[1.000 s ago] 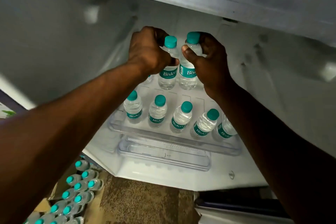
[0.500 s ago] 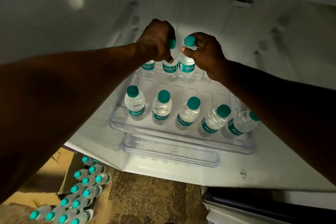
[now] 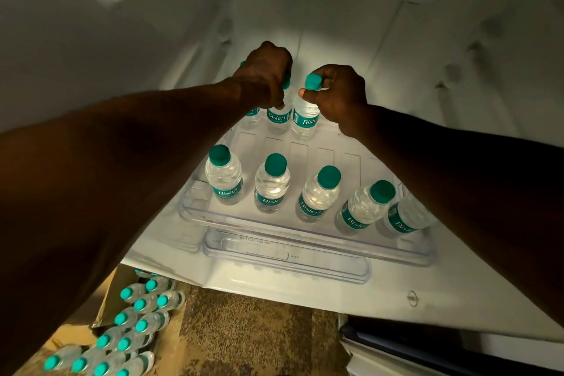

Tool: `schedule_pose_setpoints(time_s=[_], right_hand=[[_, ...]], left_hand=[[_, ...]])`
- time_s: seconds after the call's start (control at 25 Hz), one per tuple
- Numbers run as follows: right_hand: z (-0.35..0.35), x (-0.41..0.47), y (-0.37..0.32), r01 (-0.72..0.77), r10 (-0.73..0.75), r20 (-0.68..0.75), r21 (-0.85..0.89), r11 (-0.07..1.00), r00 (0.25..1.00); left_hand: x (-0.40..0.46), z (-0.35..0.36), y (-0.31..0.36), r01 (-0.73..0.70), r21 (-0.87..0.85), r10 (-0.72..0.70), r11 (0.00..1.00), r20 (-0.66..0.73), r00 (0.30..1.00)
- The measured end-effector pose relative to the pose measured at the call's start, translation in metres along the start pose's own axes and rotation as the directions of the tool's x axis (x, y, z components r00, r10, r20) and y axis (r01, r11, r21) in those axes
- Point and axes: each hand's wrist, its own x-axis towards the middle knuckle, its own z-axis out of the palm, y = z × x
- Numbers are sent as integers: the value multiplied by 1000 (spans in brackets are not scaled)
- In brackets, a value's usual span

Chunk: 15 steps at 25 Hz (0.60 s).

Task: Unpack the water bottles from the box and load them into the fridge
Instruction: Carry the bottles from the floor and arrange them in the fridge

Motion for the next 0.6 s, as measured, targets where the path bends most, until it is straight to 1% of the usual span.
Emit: schedule_pose_setpoints(time_s=[0.12, 0.28, 0.44, 0.6], right_hand=[[6, 3, 1, -12, 11, -11, -54, 998, 1000], [5, 7, 4, 11, -15, -26, -118, 993, 1000], [4, 10, 6, 29, -32, -19, -154, 988, 999], [4, 11, 6, 25, -27, -4, -211, 977, 1000]], left_hand=[[4, 3, -2, -4, -4, 4, 1000, 0, 1000], [6, 4, -3, -29, 17, 29, 999, -7, 1000], [6, 8, -2, -52, 47, 53, 998, -21, 998], [7, 9, 1, -43, 66, 45, 997, -24, 999]])
